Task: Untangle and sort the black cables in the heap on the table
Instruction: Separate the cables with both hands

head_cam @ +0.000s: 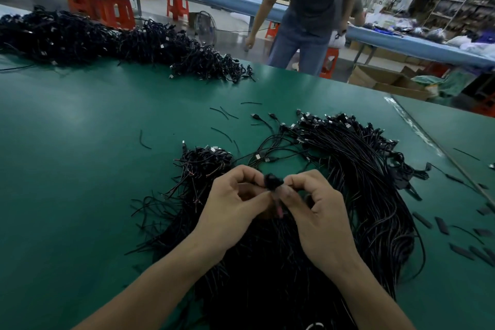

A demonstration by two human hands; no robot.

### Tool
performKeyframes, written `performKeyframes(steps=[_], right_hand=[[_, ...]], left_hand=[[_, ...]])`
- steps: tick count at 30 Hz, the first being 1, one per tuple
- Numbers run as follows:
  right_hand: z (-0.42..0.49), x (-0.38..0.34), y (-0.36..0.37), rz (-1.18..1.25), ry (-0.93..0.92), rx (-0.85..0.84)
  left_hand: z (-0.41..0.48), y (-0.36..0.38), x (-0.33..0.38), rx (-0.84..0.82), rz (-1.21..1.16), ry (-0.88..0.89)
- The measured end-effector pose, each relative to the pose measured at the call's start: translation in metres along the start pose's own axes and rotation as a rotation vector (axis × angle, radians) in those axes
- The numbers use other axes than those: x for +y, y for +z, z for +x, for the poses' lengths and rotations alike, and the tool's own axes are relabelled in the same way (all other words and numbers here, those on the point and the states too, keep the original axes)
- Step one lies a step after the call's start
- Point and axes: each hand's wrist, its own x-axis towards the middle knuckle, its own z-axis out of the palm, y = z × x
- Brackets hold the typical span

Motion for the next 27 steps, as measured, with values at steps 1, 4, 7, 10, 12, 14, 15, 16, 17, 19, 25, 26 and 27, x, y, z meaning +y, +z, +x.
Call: performKeyframes(steps=[1, 4, 7, 10, 12, 14, 15, 16, 17, 19, 25, 26, 27], right_hand=[[0.0, -0.001, 0.0, -0.012, -0.01, -0.006], [-0.001, 0.003, -0.001, -0.074, -0.007, -0.019], [-0.004, 0.008, 0.001, -0.105, 0.023, -0.042], [-0.006, 0.014, 0.002, -0.089, 0.087, -0.054], [-0.007, 0.019, 0.0, -0.022, 0.176, -0.079], [-0.008, 0.021, 0.0, 0.085, 0.275, -0.126], [-0.008, 0.023, -0.001, 0.104, 0.299, -0.13], [-0.007, 0.026, -0.003, 0.082, 0.302, -0.116], [-0.006, 0.031, -0.005, 0.034, 0.306, -0.096], [-0.002, 0.043, -0.014, -0.089, 0.353, -0.065], [0.01, 0.093, -0.035, -0.76, 0.611, -0.192], [0.01, 0.098, -0.034, -0.829, 0.641, -0.193], [0.011, 0.102, -0.033, -0.88, 0.666, -0.193]], left_hand=[[0.001, 0.0, 0.0, -0.009, -0.057, -0.01], [0.002, 0.0, 0.004, -0.009, -0.288, -0.141], [0.002, -0.003, 0.002, -0.001, -0.116, -0.037], [0.001, -0.005, 0.001, -0.05, 0.029, 0.061], [0.002, -0.008, 0.002, -0.111, 0.09, 0.106], [0.004, -0.012, 0.006, -0.175, 0.145, 0.123], [0.007, -0.015, 0.008, -0.196, 0.194, 0.133], [0.011, -0.018, 0.011, -0.193, 0.258, 0.149], [0.016, -0.021, 0.015, -0.162, 0.329, 0.165], [0.031, -0.032, 0.02, -0.027, 0.461, 0.167], [0.066, -0.067, 0.014, 0.267, 1.056, 0.107], [0.068, -0.07, 0.009, 0.25, 1.157, 0.038], [0.068, -0.072, 0.005, 0.235, 1.237, -0.019]])
